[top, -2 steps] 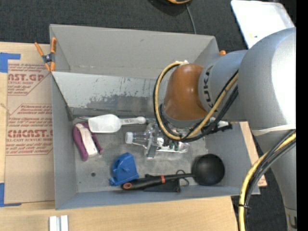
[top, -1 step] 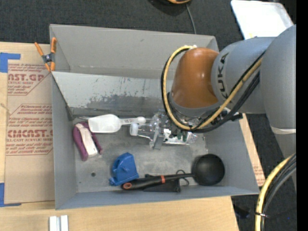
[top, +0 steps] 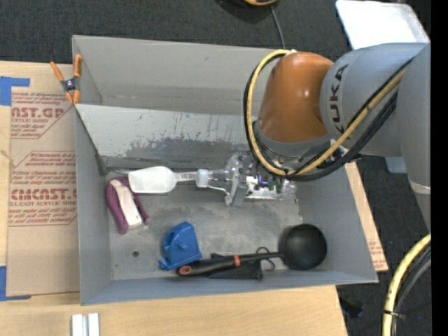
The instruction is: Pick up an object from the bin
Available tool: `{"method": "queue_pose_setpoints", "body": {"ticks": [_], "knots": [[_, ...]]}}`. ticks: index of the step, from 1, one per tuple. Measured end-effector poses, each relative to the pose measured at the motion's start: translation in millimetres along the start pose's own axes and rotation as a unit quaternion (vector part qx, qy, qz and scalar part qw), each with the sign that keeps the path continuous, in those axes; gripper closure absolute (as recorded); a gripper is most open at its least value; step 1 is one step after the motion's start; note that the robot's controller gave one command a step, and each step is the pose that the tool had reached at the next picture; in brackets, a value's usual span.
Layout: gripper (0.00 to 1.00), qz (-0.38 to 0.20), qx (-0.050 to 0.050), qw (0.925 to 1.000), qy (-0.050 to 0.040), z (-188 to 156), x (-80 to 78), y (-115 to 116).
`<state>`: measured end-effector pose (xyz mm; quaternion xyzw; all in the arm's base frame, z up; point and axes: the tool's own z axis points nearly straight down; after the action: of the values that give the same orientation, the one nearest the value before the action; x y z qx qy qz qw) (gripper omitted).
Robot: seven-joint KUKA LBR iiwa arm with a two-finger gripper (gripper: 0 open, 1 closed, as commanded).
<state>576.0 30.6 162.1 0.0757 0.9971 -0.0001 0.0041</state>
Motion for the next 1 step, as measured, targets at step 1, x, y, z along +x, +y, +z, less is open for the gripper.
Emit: {"method": "queue_pose_setpoints", "body": {"ticks": [1], "knots": [[1.0,0.013,-0.002,0.9999,-0.0045,63.1,11.7,17.3]]}}
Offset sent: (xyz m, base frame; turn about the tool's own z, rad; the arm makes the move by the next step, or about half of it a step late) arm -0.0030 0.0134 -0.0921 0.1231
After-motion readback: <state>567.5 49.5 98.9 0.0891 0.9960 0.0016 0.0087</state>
